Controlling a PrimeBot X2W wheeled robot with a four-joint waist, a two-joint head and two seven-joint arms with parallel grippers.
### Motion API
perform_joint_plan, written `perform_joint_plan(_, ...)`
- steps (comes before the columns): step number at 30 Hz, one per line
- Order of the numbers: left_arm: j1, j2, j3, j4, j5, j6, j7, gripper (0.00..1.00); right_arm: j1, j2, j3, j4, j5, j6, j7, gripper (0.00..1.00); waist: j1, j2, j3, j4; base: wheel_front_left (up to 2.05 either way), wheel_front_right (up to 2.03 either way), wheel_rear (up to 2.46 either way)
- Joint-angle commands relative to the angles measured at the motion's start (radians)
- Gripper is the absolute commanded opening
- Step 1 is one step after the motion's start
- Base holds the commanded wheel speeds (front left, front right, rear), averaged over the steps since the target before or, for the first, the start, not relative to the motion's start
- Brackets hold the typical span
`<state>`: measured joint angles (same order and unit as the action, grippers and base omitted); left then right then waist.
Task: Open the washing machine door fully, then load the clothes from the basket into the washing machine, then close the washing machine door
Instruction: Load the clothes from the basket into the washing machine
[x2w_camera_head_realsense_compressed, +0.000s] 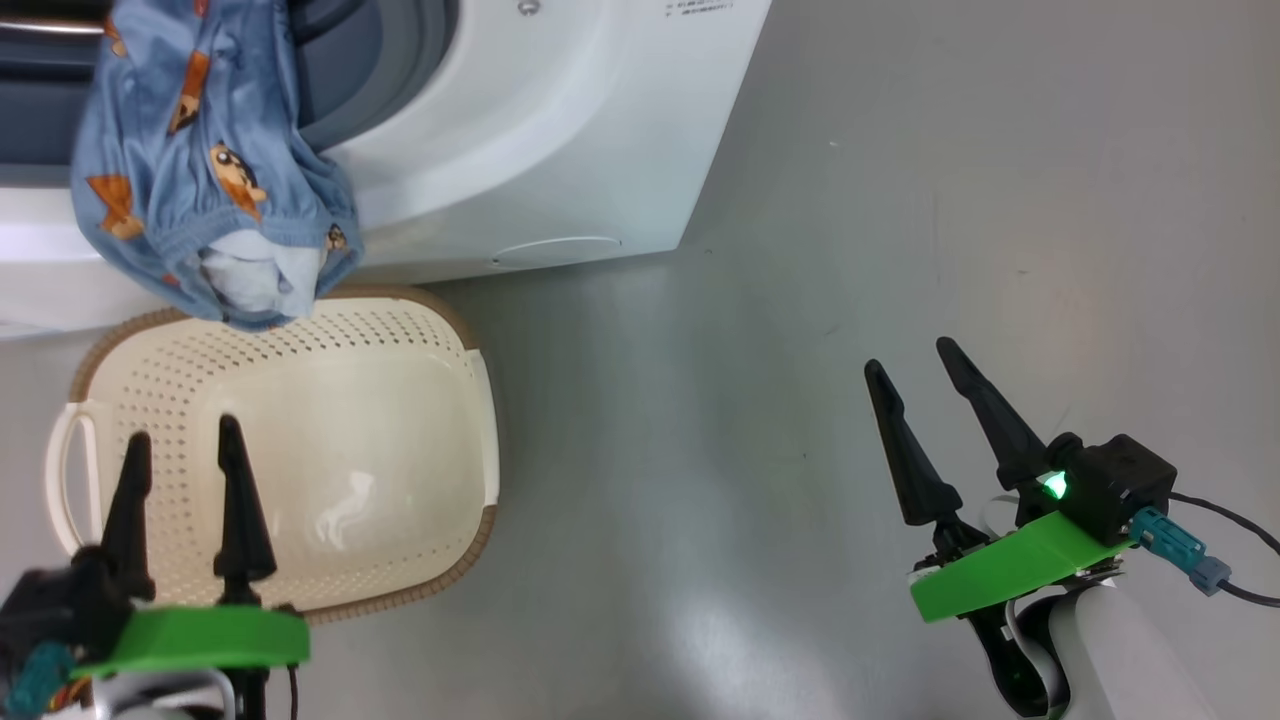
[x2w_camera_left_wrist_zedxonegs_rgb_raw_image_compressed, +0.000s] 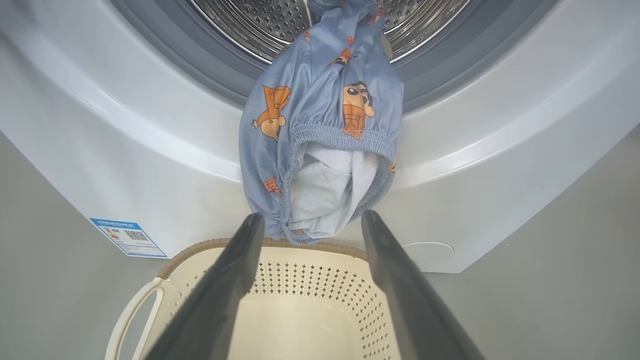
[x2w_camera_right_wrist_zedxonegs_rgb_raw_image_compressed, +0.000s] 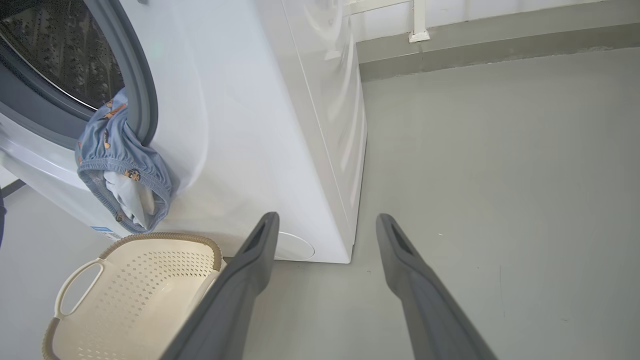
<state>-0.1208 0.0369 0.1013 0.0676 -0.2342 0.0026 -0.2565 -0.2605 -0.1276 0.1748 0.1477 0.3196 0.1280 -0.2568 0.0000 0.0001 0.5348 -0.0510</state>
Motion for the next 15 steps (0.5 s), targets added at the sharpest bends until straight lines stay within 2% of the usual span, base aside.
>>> perform_joint_plan(1, -0.041, 0.013, 0.039, 0.020, 0.013, -0.012, -0.005, 1.00, 0.027, -0.001, 0.020, -0.025, 0.008, 0.003, -0.005, 1.00, 0.0000, -0.0001, 0.013, 0.000, 0.00, 0.00, 0.00)
perform_joint_plan(15, -0.302, 0.032, 0.083, 0.276, 0.073, -0.082, -0.005, 1.00, 0.014, -0.011, 0.008, -0.042, -0.001, 0.003, -0.005, 1.00, 0.0000, -0.0001, 0.106, -0.008, 0.00, 0.00, 0.00)
